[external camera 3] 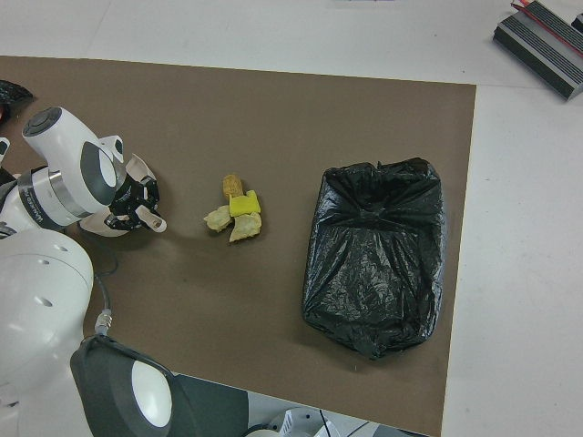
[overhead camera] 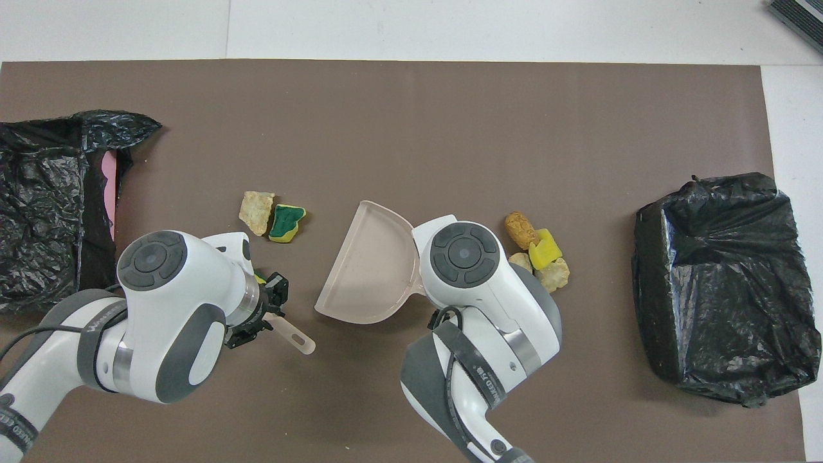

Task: Sweep and dump trash in bin

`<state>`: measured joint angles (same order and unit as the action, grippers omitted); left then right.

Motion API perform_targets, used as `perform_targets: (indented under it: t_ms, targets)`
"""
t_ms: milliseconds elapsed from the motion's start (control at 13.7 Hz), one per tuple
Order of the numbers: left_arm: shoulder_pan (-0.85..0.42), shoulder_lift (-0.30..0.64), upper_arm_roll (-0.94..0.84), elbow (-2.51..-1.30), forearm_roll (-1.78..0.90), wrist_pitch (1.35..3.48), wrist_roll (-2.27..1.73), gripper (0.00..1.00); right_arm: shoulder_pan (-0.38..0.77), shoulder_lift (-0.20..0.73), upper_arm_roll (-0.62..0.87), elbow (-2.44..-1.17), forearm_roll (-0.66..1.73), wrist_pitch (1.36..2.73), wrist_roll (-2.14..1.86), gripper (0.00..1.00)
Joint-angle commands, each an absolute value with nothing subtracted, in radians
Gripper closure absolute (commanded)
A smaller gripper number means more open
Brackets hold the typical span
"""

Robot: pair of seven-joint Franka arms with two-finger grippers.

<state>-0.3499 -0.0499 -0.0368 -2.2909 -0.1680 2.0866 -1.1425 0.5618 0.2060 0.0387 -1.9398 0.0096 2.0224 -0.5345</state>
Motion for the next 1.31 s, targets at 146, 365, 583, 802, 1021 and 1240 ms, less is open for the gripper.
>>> perform_targets:
  t_ms: [146, 365, 583, 802, 1021, 1240]
  targets:
    - [-0.299, 0.021, -0.037, -2.237, -0.173, 2.108, -0.875, 1.0, 0.56, 0.21, 0.041, -1.933, -0.005, 2.011, -0.5, 1.0]
    - [-0.291, 0.031, -0.037, -2.229, -0.132, 2.112, -0.702, 1.0, 0.56, 0.209, 0.041, -1.931, -0.005, 2.003, -0.485, 1.0]
    - [-0.296, 0.023, -0.038, -2.24, -0.13, 2.106, -0.502, 1.0, 0.56, 0.209, 0.041, -1.933, -0.005, 2.002, -0.48, 1.0]
    - [-0.31, 0.017, -0.041, -2.243, -0.132, 2.097, -0.364, 1.0, 0.56, 0.209, 0.041, -1.93, -0.005, 1.99, -0.476, 1.0]
    - [-0.38, 0.014, -0.044, -2.246, -0.132, 2.097, -0.23, 1.0, 0.558, 0.212, 0.041, -1.927, -0.005, 1.994, -0.477, 1.0]
    - [-0.468, -0.003, -0.048, -2.25, -0.14, 2.088, -0.198, 1.0, 0.558, 0.207, 0.041, -1.933, -0.005, 1.986, -0.477, 1.0]
